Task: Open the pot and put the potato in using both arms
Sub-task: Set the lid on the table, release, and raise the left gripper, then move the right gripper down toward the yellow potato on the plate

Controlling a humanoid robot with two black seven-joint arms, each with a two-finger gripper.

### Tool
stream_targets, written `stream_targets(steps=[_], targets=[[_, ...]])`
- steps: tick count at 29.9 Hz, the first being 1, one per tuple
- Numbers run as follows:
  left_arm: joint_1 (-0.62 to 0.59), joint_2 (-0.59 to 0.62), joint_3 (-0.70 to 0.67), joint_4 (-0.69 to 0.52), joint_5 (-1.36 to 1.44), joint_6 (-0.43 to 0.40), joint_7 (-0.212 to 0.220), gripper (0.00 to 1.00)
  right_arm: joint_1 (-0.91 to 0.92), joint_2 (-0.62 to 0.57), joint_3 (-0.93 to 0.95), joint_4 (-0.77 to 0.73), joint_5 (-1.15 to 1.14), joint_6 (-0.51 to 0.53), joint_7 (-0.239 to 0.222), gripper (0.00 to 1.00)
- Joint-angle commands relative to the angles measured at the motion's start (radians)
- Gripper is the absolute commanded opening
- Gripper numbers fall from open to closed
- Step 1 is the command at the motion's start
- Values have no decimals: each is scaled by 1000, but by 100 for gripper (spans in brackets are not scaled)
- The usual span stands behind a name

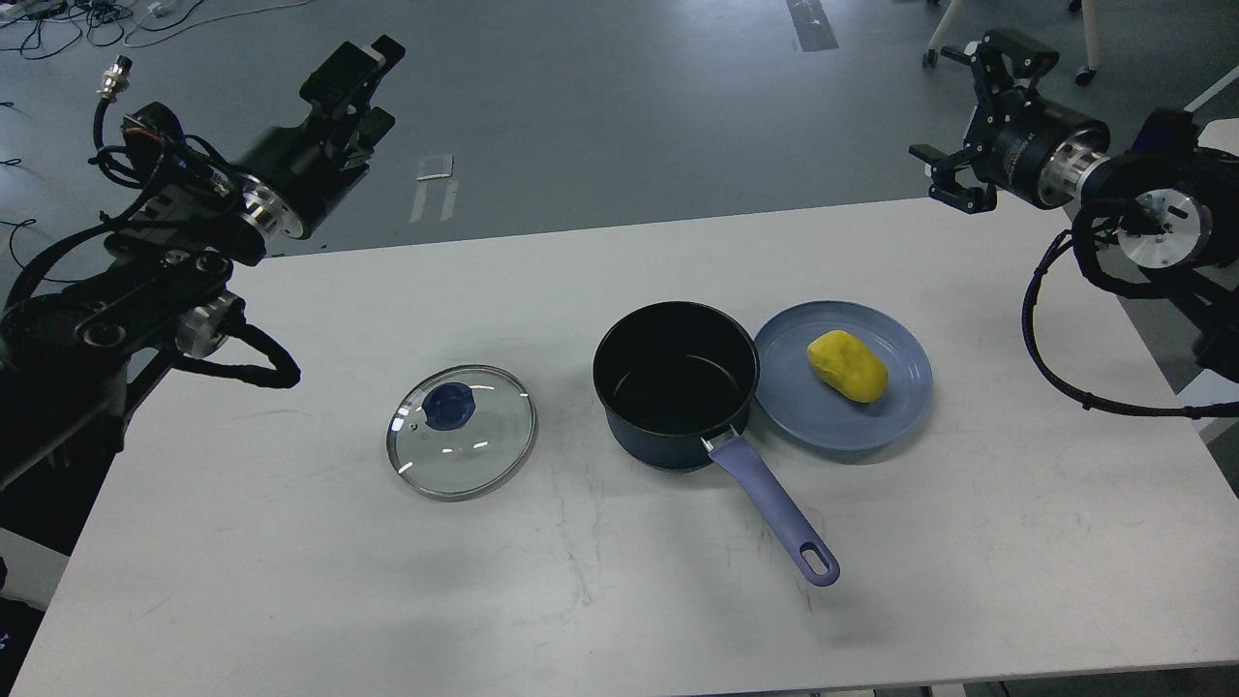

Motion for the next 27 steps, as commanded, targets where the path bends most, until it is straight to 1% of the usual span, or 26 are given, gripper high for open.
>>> stream_targets(steps=[1,2,3,5,6,7,9,10,11,13,15,16,17,19,22,27], targets=[[21,-15,-136,8,-201,-193,193,98,30,-5,-30,33,-105,0,14,100],[45,-19,-194,9,-273,-244,272,98,42,-8,-40,54,-157,0,19,100],[68,-22,-244,9,-329,-268,340,98,53,-10,-57,83,-216,0,25,100],[97,-39,-307,9,-364,-268,397,98,67,-24,-94,118,-320,0,40,100],[107,-47,-323,9,-367,-268,403,98,74,-33,-109,131,-359,0,50,100],[117,-53,-335,9,-367,-268,403,98,82,-45,-126,141,-401,0,62,100],[160,-62,-358,9,-378,-268,397,98,117,-82,-198,186,-552,0,138,100],[166,-62,-361,9,-380,-268,394,98,125,-88,-215,192,-585,0,155,100],[177,-62,-367,9,-380,-268,379,98,142,-99,-246,203,-638,-3,181,100],[186,-61,-372,9,-378,-268,351,98,156,-113,-272,208,-681,-6,197,100],[191,-50,-371,9,-371,-268,292,98,167,-125,-300,212,-761,-9,211,99],[191,-47,-371,9,-369,-268,279,98,167,-125,-303,212,-781,-9,215,99],[191,-45,-369,9,-366,-268,261,98,167,-125,-306,212,-822,-11,231,98],[191,-44,-369,9,-366,-268,242,98,167,-125,-309,212,-867,-17,255,98],[193,-39,-367,9,-366,-268,236,98,164,-127,-312,212,-901,-25,257,97],[202,-38,-361,5,-364,-268,235,98,164,-151,-367,214,-939,-46,258,97]])
